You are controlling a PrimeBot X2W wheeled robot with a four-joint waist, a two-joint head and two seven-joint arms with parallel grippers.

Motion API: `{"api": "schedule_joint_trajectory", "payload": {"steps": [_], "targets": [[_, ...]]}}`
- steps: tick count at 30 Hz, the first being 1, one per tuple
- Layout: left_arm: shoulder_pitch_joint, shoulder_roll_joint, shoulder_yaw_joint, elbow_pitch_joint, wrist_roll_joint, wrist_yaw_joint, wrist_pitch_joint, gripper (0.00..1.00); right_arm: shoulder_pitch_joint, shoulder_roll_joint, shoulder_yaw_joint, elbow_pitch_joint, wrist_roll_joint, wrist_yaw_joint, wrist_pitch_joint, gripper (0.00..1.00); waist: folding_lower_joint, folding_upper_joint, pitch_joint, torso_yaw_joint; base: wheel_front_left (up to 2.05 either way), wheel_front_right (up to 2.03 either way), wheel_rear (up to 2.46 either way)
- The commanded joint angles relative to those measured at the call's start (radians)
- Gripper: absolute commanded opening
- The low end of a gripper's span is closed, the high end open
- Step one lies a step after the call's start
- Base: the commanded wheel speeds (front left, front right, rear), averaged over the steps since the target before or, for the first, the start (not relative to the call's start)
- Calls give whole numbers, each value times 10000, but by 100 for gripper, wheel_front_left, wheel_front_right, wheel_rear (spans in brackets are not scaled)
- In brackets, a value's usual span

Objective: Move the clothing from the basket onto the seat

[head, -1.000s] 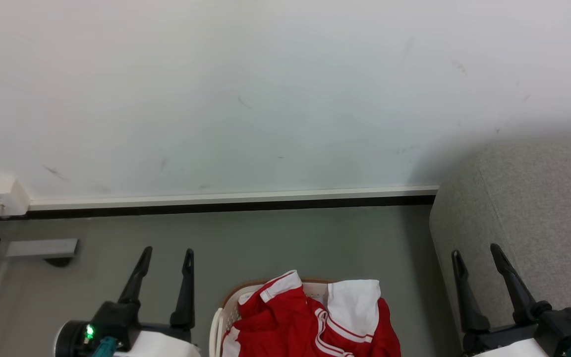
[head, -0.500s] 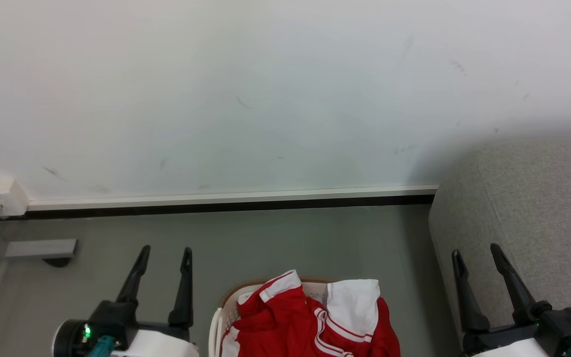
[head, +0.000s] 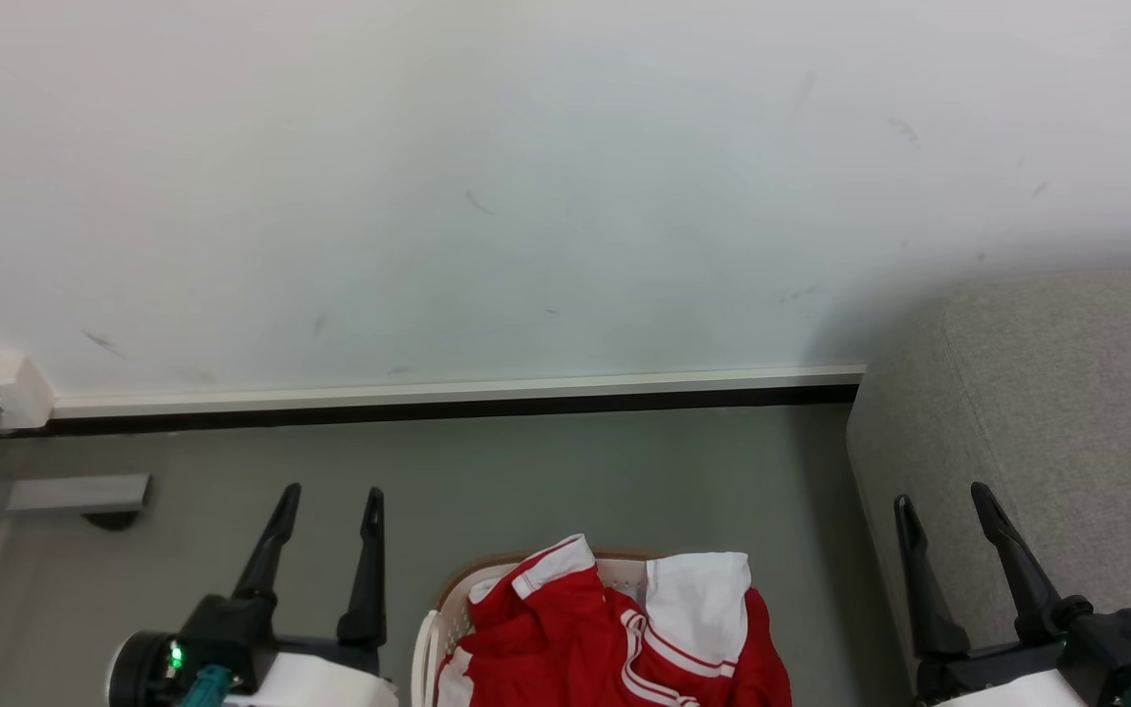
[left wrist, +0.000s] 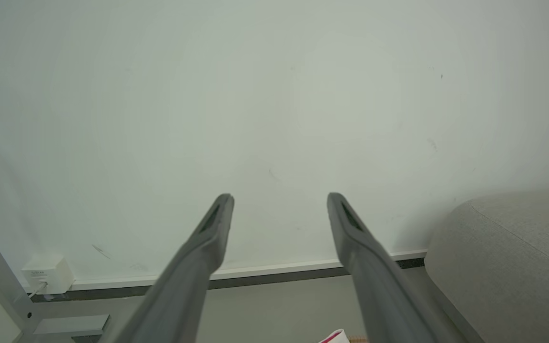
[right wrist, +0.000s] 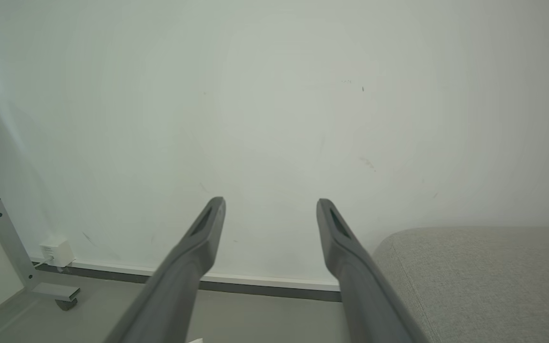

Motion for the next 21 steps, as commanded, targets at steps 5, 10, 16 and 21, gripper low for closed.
{"api": "schedule_joint_trajectory", "payload": {"steps": [5, 10, 16, 21], "targets": [[81, 25, -35, -140, -138, 84, -7, 100, -55, -22, -32, -23, 33, -17, -33, 100, 0, -1, 17, -32, 0, 0, 0], [125, 25, -78, -188, -221, 78, -7, 100, -47, -29, -78, -56, 103, -17, -33, 100, 0, -1, 64, -100, 0, 0, 0], [84, 26, -85, -248, -314, 51, -7, 100, -142, -17, -92, -208, 431, -17, -32, 100, 0, -1, 281, -345, 0, 0, 0], [-112, 27, -103, -224, -418, 18, -7, 100, -259, -99, -146, -295, 490, -17, -19, 100, 0, -1, 587, -565, 0, 0, 0]]}}
